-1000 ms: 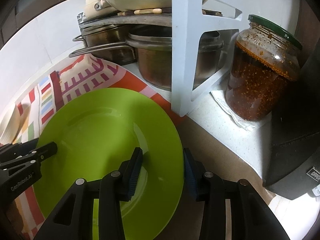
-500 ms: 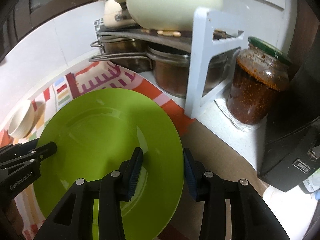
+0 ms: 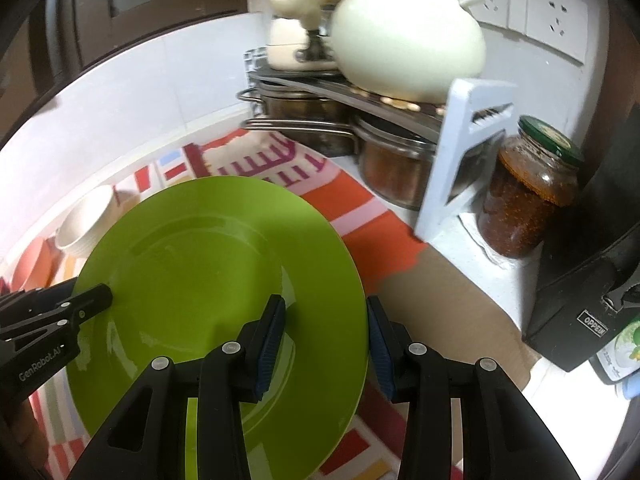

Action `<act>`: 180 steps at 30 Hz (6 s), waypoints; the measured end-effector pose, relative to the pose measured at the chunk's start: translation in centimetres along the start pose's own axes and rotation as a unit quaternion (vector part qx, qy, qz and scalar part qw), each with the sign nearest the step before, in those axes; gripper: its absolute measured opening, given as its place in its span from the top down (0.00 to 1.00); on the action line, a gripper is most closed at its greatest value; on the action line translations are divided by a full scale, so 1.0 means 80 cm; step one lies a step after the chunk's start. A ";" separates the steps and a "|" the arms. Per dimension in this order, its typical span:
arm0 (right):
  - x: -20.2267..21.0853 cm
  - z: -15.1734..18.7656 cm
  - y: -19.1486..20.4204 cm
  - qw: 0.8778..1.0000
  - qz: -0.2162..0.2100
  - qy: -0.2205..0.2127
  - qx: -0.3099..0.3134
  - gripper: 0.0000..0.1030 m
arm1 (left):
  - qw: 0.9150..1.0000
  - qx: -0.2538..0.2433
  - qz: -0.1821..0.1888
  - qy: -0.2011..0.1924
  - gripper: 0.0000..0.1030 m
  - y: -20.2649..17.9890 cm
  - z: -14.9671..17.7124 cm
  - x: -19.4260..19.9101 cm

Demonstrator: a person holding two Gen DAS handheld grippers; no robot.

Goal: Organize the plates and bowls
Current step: 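Lift the green plate with both grippers and carry it over the stacked plates, then lower the green plate onto the blue-and-white plates and open both grippers, then withdraw both grippers from the stack toward the pink bowl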

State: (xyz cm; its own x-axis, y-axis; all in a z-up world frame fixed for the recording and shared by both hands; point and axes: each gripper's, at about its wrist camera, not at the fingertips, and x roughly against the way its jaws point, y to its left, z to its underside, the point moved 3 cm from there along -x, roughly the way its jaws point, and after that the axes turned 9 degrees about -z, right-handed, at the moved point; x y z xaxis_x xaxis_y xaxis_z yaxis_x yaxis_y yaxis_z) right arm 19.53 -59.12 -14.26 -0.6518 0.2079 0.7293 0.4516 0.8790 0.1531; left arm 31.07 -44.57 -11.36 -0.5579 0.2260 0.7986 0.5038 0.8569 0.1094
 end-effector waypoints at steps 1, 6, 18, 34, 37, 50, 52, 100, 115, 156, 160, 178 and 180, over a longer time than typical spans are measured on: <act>0.002 0.001 0.005 1.000 -0.001 0.000 0.003 0.60 | 1.000 0.004 -0.001 0.000 0.63 0.005 0.003 0.003; 0.014 0.005 0.036 1.000 -0.011 -0.001 0.015 0.60 | 1.000 0.022 -0.010 -0.007 0.63 0.036 0.019 0.021; 0.048 0.021 0.121 0.998 -0.039 -0.012 0.054 0.60 | 0.997 0.068 -0.036 -0.025 0.64 0.119 0.056 0.066; 0.085 0.056 0.242 0.990 -0.085 -0.018 0.107 0.60 | 0.989 0.123 -0.078 -0.036 0.64 0.238 0.125 0.122; 0.093 0.063 0.264 0.989 -0.094 -0.020 0.116 0.60 | 0.986 0.135 -0.087 -0.038 0.64 0.261 0.138 0.134; 0.116 0.098 0.367 0.977 -0.135 -0.021 0.162 0.60 | 0.975 0.181 -0.124 -0.036 0.63 0.354 0.203 0.174; 0.119 0.106 0.381 0.975 -0.142 -0.022 0.167 0.60 | 0.973 0.188 -0.131 -0.035 0.63 0.369 0.216 0.180; 0.066 0.268 0.547 0.942 -0.201 0.106 0.249 0.60 | 0.941 0.269 -0.180 0.097 0.63 0.492 0.409 0.150; 0.053 0.280 0.548 0.938 -0.194 0.121 0.259 0.60 | 0.940 0.263 -0.188 0.110 0.63 0.490 0.415 0.137; 0.078 0.171 0.478 0.956 -0.167 0.039 0.237 0.47 | 0.962 0.209 -0.176 -0.013 0.32 0.443 0.262 0.168; 0.074 0.146 0.468 0.957 -0.181 0.040 0.222 0.47 | 0.966 0.198 -0.164 -0.019 0.32 0.435 0.233 0.162; 0.031 0.050 0.463 0.966 -0.181 0.017 0.182 0.47 | 0.978 0.141 -0.150 -0.027 0.33 0.441 0.115 0.114; 0.023 0.040 0.463 0.967 -0.182 0.015 0.176 0.47 | 0.979 0.135 -0.150 -0.029 0.33 0.442 0.103 0.108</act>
State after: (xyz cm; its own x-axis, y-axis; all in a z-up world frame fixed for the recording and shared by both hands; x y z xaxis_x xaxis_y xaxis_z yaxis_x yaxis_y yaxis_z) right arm 33.10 -24.78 -9.35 -0.7088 -0.1506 0.6891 -0.0427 0.9843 0.1712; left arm 38.64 -8.48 -5.49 -0.6948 -0.0348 0.7184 0.1241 0.9780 0.1674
